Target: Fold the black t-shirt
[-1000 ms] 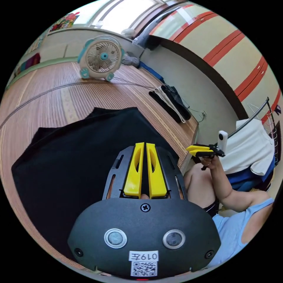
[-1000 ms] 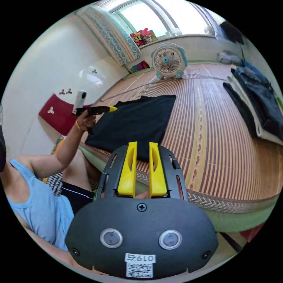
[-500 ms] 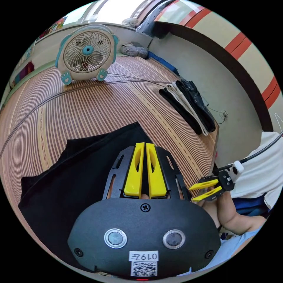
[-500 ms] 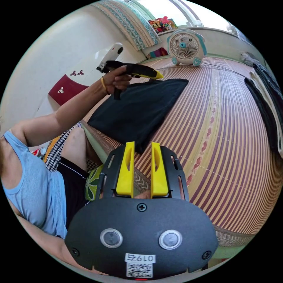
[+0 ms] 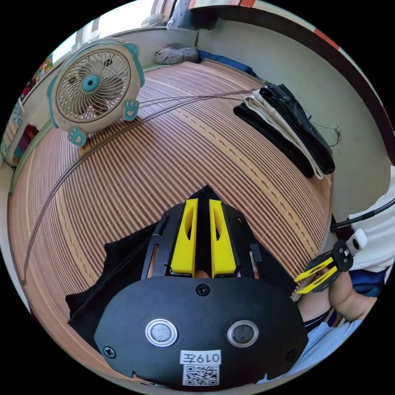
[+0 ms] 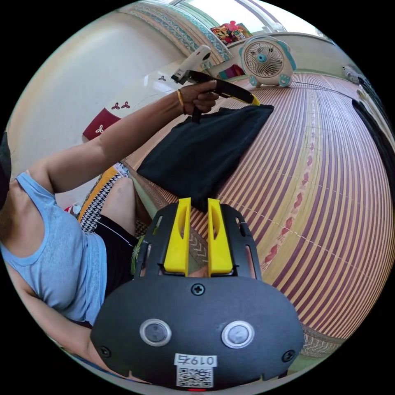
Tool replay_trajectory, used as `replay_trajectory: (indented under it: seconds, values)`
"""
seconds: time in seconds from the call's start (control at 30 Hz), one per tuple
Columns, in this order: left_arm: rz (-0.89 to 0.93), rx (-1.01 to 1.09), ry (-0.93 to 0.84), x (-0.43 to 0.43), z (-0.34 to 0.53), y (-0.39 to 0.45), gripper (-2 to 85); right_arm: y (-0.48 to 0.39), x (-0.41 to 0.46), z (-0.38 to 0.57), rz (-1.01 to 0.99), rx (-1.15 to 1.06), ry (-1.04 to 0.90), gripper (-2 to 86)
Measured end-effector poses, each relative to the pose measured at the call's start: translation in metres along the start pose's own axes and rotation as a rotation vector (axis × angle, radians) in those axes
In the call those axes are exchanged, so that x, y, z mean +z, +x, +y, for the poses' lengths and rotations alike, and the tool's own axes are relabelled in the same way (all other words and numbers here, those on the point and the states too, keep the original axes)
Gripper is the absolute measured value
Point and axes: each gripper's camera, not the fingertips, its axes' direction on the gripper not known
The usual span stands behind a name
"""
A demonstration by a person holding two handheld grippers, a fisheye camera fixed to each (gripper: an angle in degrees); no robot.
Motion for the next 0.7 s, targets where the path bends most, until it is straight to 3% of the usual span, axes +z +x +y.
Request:
replay_trajectory:
  seconds: [0.7]
  values:
    - [-0.116, 0.027, -0.087, 0.079, -0.073, 0.063, 0.7, 0.122, -0.018, 0.0, -0.127, 0.056, -0.047, 0.7]
